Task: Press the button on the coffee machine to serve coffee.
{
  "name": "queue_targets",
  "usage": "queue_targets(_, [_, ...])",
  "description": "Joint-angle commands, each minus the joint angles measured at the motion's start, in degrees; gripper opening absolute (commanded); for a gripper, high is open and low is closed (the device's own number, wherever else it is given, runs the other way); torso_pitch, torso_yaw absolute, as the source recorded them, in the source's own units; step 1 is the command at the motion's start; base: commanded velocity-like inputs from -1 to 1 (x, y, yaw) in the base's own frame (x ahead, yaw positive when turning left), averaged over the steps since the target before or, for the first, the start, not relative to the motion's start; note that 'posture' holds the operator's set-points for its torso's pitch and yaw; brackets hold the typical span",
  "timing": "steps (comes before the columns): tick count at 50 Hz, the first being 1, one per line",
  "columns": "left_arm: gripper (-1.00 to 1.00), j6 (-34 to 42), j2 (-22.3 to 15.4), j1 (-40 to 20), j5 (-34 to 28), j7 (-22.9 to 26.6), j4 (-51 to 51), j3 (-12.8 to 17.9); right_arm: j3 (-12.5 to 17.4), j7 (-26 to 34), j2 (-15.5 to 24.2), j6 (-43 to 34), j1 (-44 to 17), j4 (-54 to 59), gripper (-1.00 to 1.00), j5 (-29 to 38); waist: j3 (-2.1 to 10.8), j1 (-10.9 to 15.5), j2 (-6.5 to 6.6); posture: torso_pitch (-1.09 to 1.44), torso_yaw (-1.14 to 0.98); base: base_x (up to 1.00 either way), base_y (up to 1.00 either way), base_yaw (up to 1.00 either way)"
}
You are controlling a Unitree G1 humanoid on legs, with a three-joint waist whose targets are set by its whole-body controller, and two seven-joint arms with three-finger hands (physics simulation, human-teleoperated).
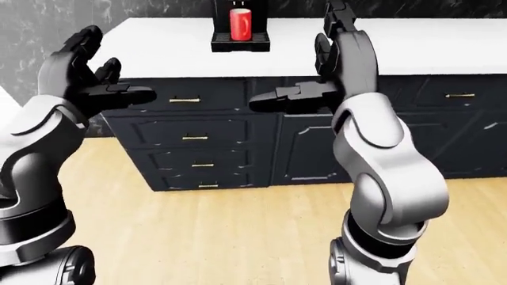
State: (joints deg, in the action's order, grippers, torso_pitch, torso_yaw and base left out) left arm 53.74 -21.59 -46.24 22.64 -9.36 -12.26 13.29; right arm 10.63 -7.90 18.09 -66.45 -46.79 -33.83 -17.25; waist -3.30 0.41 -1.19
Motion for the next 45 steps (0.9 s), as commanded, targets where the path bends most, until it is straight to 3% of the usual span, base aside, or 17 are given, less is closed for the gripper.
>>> queue_targets(1, [1.00, -2.1, -0.7, -2.3, 0.4, 0.3, -2.5, 0.5, 0.7, -0.2, 0.6, 1.8, -1.7, -1.3, 1.00, 0.9, 2.39, 1.0, 0.91, 0.00, 0.00, 0.00, 0.00, 1.00])
queue_targets(5, [1.00, -2.2, -0.7, -2.2, 0.3, 0.3, -2.6, 0.4, 0.8, 0.1, 0.5, 2.4, -1.6, -1.4, 1.00, 1.1, 1.89, -0.5, -1.05, 0.00, 0.00, 0.00, 0.00, 0.85])
queue_targets(6, [1.00, -2.1, -0.7, -2.3, 0.4, 0.3, -2.6, 0.4, 0.6, 0.0, 0.6, 2.4, -1.6, -1.1, 1.00, 1.6, 0.98, -0.2, -1.52, 0.00, 0.00, 0.00, 0.00, 0.00])
queue_targets(9, [1.00, -2.1, -0.7, -2.2, 0.4, 0.3, -2.7, 0.4, 0.5, 0.2, 0.6, 1.9, -1.7, -1.0, 1.00, 2.3, 1.86, 0.6, -0.20, 0.00, 0.00, 0.00, 0.00, 0.00])
queue_targets(16, [1.00, -2.2, -0.7, -2.4, 0.3, 0.4, -2.5, 0.4, 1.2, 0.2, 0.2, 2.0, -1.9, -1.3, 1.00, 2.4, 2.09, 0.4, 1.05, 0.00, 0.00, 0.00, 0.00, 0.00])
queue_targets(17, [1.00, -2.1, -0.7, -2.4, 0.4, 0.3, -2.6, 0.5, 1.2, 0.2, 0.2, 2.1, -1.9, -1.3, 1.00, 2.4, 3.72, 0.2, 1.09, 0.00, 0.00, 0.18, 0.00, 0.00])
queue_targets(19, [1.00, -1.8, -0.7, -2.4, 0.5, 0.2, -2.9, 0.5, 1.2, 0.2, 0.3, 2.2, -1.9, -1.3, 1.00, 2.3, 1.48, 0.1, 1.72, 0.00, 0.00, 0.26, 0.00, 0.00])
queue_targets(20, [1.00, -2.0, -0.7, -2.3, 0.5, 0.2, -2.8, 0.5, 1.2, 0.2, 0.3, 2.2, -1.9, -1.4, 1.00, 2.2, 1.10, 0.0, 2.08, 0.00, 0.00, 0.26, 0.00, 0.00])
queue_targets(23, [1.00, -1.9, -0.7, -2.3, 0.5, 0.2, -2.8, 0.4, 1.2, 0.2, 0.3, 2.0, -2.0, -1.6, 1.00, 2.1, 1.07, -0.3, 3.67, 0.00, 0.00, 0.27, 0.00, 0.00])
queue_targets(27, [1.00, -2.0, -0.8, -2.3, 0.5, 0.2, -2.7, 0.5, 1.2, 0.2, 0.3, 1.9, -2.0, -1.7, 1.00, 2.0, 1.56, -0.2, 3.72, 0.00, 0.00, 0.27, 0.00, 0.00])
queue_targets(31, [1.00, -2.3, -0.8, -2.3, 0.5, 0.3, -2.5, 0.5, 1.2, 0.0, 0.3, 1.6, -2.2, -1.7, 1.00, 1.9, 1.42, 0.2, 1.90, 0.00, 0.00, 0.27, 0.00, 0.00])
queue_targets(33, [1.00, -2.4, -0.8, -2.3, 0.4, 0.4, -2.4, 0.4, 1.2, 0.0, 0.4, 1.6, -2.3, -1.7, 1.00, 1.9, 0.98, 0.5, 0.02, 0.00, 0.00, 0.27, 0.00, 0.00])
queue_targets(35, [1.00, -2.2, -0.8, -2.4, 0.5, 0.3, -2.5, 0.5, 1.2, 0.1, 0.4, 1.7, -2.2, -1.6, 1.00, 1.9, 1.54, 0.5, -3.01, 0.00, 0.00, 0.27, 0.00, 0.00])
queue_targets(36, [1.00, -2.1, -0.8, -2.4, 0.5, 0.2, -2.6, 0.5, 1.2, 0.1, 0.4, 1.8, -2.1, -1.6, 1.00, 1.9, 1.57, 0.0, -0.99, 0.00, 0.00, 0.27, 0.00, 0.00])
queue_targets(37, [1.00, -2.1, -0.8, -2.4, 0.5, 0.2, -2.6, 0.5, 1.3, 0.0, 0.4, 1.8, -2.1, -1.6, 1.00, 1.8, 1.59, 0.5, -2.16, 0.00, 0.00, 0.26, 0.00, 0.00])
queue_targets(38, [1.00, -2.2, -0.8, -2.3, 0.5, 0.3, -2.5, 0.4, 1.3, 0.0, 0.4, 1.8, -2.0, -1.6, 1.00, 1.8, 1.74, 0.1, -2.04, 0.00, 0.00, 0.27, 0.00, 0.00])
queue_targets(45, [1.00, -2.3, -0.8, -2.2, 0.5, 0.2, -2.6, 0.5, 1.3, 0.0, 0.5, 1.8, -2.0, -1.6, 1.00, 1.8, 1.19, -0.7, 1.79, 0.00, 0.00, 0.27, 0.00, 0.00])
